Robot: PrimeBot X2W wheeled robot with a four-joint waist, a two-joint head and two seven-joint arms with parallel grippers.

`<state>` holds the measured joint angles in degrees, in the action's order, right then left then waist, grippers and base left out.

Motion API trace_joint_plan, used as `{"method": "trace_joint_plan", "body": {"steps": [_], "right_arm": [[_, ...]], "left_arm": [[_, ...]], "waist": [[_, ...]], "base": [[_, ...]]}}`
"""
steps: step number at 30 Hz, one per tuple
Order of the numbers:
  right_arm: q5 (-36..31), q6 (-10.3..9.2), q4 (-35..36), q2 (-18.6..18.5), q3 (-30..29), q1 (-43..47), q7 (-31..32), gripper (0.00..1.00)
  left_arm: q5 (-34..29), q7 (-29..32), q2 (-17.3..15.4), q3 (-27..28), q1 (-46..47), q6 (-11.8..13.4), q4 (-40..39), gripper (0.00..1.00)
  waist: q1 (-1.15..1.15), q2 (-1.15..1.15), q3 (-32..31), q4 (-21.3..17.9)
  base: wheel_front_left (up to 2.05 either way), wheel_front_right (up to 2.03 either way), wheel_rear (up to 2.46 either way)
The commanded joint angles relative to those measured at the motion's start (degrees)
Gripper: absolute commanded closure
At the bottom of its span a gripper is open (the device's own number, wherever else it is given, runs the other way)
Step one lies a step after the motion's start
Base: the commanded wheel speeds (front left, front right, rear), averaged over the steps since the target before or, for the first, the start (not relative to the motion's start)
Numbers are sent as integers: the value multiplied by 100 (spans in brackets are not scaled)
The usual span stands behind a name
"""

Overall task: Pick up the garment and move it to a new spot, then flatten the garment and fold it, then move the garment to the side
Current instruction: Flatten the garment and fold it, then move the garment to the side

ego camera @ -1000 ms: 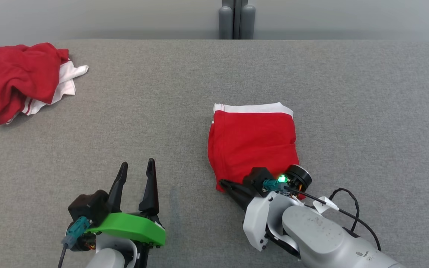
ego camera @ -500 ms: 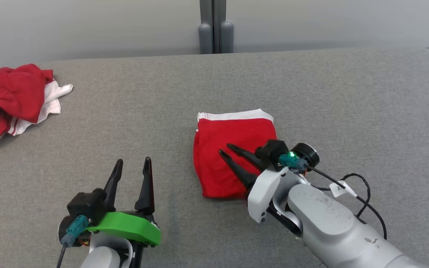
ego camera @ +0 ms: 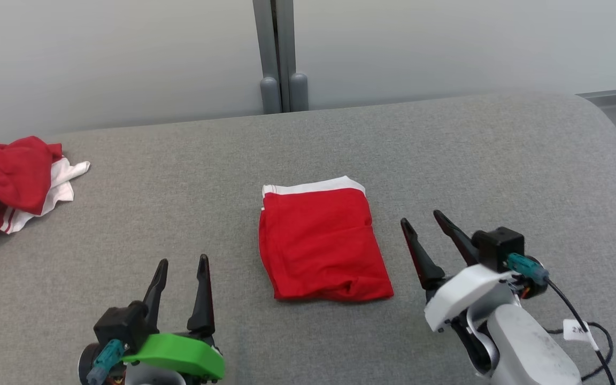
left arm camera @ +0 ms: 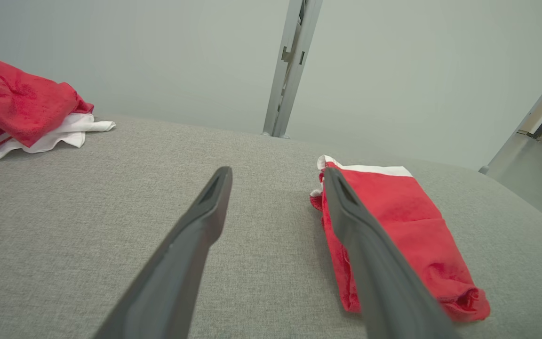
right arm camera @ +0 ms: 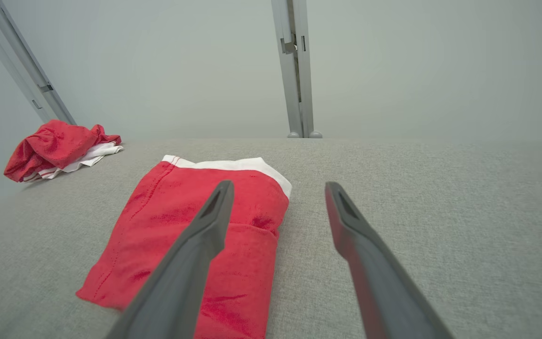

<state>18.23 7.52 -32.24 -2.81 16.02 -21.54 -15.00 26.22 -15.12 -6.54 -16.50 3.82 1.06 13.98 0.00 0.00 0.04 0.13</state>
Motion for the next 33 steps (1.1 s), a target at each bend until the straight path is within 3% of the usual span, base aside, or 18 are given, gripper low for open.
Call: {"method": "trace_joint_plan", "body": {"steps": [1, 7, 15, 33], "right_arm": [[-37, -7, 138, -17, -167, 236, -23, 0], [-146, -7, 743, -17, -800, 1006, -24, 0], [-366, -7, 1131, -17, -1176, 1497, -24, 0], [-484, -7, 1210, -18, -1311, 1640, -24, 0]], "left_arm": [[-71, -4, 15, 107, -173, -19, -21, 0], [-338, -4, 130, 424, -545, -136, -124, 0], [-534, -4, 258, 637, -807, -234, -141, 0], [-726, -4, 344, 781, -777, -341, -12, 0]], "waist": [[0, 0, -60, -43], [0, 0, -130, -63], [0, 0, -148, -75], [0, 0, -152, -93]], "base": [[0, 0, 0], [0, 0, 0], [0, 0, 0], [0, 0, 0]]}}
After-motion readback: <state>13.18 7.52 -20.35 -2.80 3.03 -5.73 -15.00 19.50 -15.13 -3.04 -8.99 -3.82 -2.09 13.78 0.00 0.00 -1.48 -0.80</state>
